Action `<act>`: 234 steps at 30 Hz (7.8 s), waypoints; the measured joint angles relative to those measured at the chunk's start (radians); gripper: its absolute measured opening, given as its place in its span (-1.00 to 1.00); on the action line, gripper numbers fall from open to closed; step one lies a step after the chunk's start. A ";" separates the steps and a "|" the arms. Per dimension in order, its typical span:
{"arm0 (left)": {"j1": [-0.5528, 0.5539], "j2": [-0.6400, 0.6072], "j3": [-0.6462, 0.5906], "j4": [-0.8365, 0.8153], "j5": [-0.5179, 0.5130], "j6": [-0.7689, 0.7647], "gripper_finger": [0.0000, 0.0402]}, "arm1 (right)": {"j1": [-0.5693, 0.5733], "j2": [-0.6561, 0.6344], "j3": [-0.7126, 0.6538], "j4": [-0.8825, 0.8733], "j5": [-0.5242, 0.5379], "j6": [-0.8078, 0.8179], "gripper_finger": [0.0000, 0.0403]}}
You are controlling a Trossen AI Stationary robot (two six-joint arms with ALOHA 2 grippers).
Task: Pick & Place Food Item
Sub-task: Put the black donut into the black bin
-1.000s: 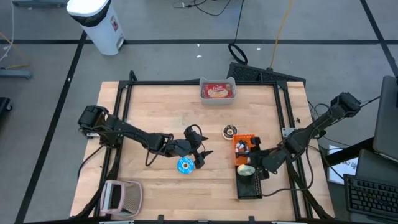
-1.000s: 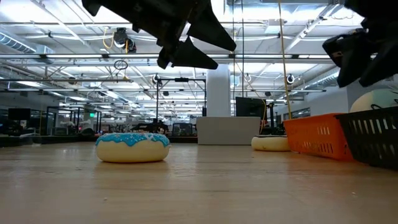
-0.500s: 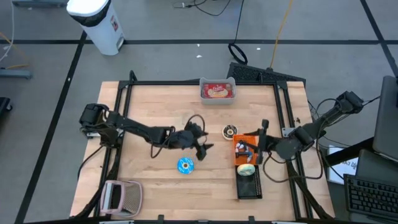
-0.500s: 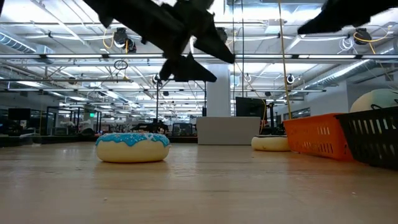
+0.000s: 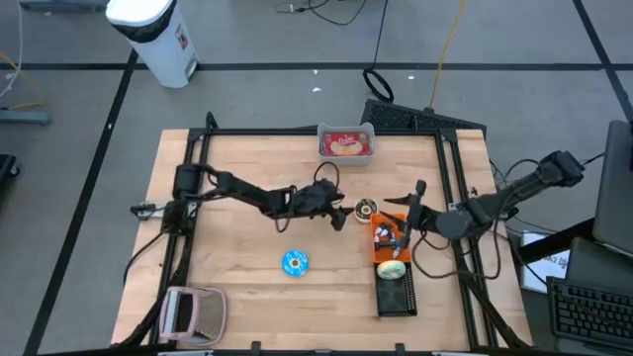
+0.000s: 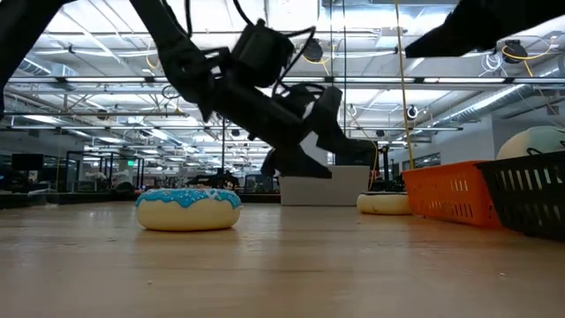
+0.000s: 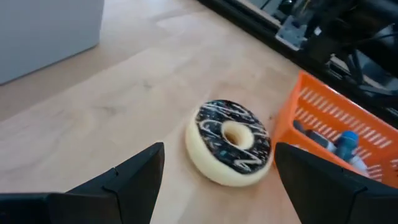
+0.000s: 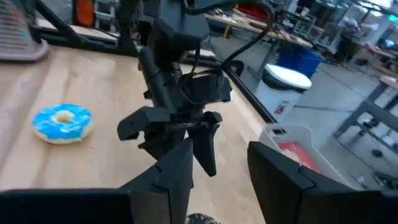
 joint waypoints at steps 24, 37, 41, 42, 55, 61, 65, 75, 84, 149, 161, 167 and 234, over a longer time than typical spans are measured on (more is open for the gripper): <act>-0.007 -0.143 0.016 -0.083 0.165 0.114 0.53 | -0.786 0.520 0.179 -0.315 -0.961 0.124 -0.30; -0.018 -0.143 0.014 -0.118 0.165 0.166 0.53 | -0.827 0.712 0.278 -0.315 -1.016 0.021 -0.30; -0.018 -0.143 0.014 -0.130 0.165 0.166 0.53 | -0.832 0.709 0.279 -0.306 -0.938 0.018 -0.30; -0.018 -0.143 0.014 -0.132 0.165 0.166 0.53 | -0.834 0.704 0.279 -0.311 -0.925 0.018 -0.30; -0.018 -0.143 0.014 -0.165 0.164 0.218 0.53 | -0.837 0.701 0.279 -0.377 -0.997 -0.063 -0.30; -0.018 -0.143 0.014 -0.168 0.164 0.215 0.53 | -0.838 0.711 0.279 -0.372 -1.004 -0.065 -0.30; -0.019 -0.143 0.014 -0.173 0.164 0.214 0.53 | -0.838 0.711 0.278 -0.364 -1.020 -0.066 -0.30; -0.019 -0.143 0.014 -0.173 0.164 0.209 0.53 | -0.839 0.710 0.257 -0.337 -1.021 -0.057 -0.42; -0.018 -0.143 0.014 -0.173 0.164 0.189 0.53 | -0.842 0.710 0.253 -0.295 -0.959 -0.137 -0.74; -0.001 -0.143 0.014 0.082 0.143 0.045 0.17 | -0.220 0.291 0.254 -0.190 -0.208 -0.188 -0.96; -0.007 -0.143 0.014 0.089 0.157 0.172 -0.63 | -0.220 0.274 0.252 -0.163 -0.209 -0.181 -0.82; -0.006 -0.142 0.014 0.072 0.156 0.230 -0.85 | -0.200 0.188 0.254 -0.145 -0.209 -0.183 -0.57; -0.105 -0.360 0.016 -0.172 0.112 0.431 0.29 | -0.200 0.180 0.252 -0.274 -0.505 0.179 -0.95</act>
